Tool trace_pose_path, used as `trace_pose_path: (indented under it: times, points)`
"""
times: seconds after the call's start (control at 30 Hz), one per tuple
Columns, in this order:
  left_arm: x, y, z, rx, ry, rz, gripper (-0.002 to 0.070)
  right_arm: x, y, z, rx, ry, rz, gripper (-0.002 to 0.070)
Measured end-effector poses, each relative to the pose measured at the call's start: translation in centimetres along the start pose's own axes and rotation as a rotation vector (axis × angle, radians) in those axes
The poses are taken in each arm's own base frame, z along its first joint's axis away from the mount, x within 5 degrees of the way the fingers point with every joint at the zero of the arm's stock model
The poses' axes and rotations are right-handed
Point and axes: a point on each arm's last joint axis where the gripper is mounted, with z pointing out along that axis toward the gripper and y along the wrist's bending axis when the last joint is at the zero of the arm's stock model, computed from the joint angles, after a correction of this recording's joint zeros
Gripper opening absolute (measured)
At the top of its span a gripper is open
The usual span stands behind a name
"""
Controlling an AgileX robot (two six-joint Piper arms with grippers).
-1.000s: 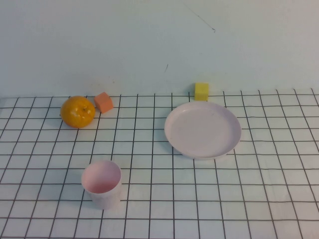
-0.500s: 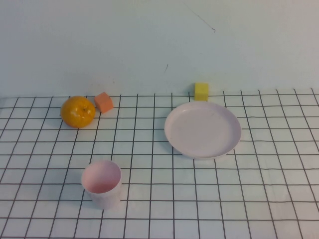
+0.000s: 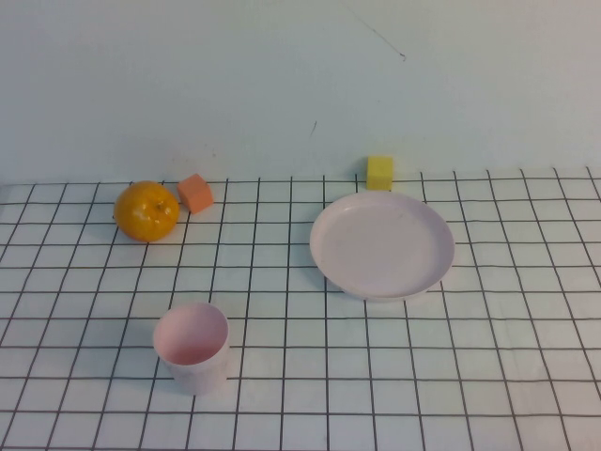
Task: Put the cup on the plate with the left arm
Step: Pick up the cup from the table
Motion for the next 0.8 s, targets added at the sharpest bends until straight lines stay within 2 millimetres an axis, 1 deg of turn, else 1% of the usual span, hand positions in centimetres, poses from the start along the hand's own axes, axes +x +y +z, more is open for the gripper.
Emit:
trace_pose_path:
  times: [0.2, 0.3, 0.4, 0.47, 0.53, 0.63, 0.73, 0.8]
  points:
    - [1.2, 0.7, 0.8, -0.071, 0.083, 0.015, -0.0002, 0.0, 0.0, 0.0, 0.000, 0.000, 0.000, -0.0002]
    - [1.7, 1.5, 1.8, -0.172, 0.174, 0.050, -0.0002, 0.0, 0.0, 0.0, 0.000, 0.000, 0.000, -0.0002]
    - [2.0, 2.3, 3.0, -0.307, 0.317, 0.076, -0.0002, 0.0, 0.0, 0.0, 0.000, 0.000, 0.000, -0.0002]
    - [2.3, 2.7, 3.9, -0.386, 0.464, 0.088, -0.0002, 0.0, 0.0, 0.0, 0.000, 0.000, 0.000, -0.0002]
    - [2.9, 2.6, 4.7, -0.418, 0.616, 0.065, -0.0002, 0.0, 0.0, 0.0, 0.000, 0.000, 0.000, -0.0002]
    - [4.3, 1.6, 6.1, -0.368, 0.869, 0.012, -0.0002, 0.0, 0.0, 0.0, 0.000, 0.000, 0.000, -0.0002]
    - [6.0, -0.1, 7.2, -0.199, 1.080, -0.052, -0.0002, 0.0, 0.0, 0.0, 0.000, 0.000, 0.000, -0.0002]
    - [6.7, -1.1, 7.9, -0.087, 1.147, -0.085, -0.0002, 0.0, 0.0, 0.0, 0.000, 0.000, 0.000, -0.0002]
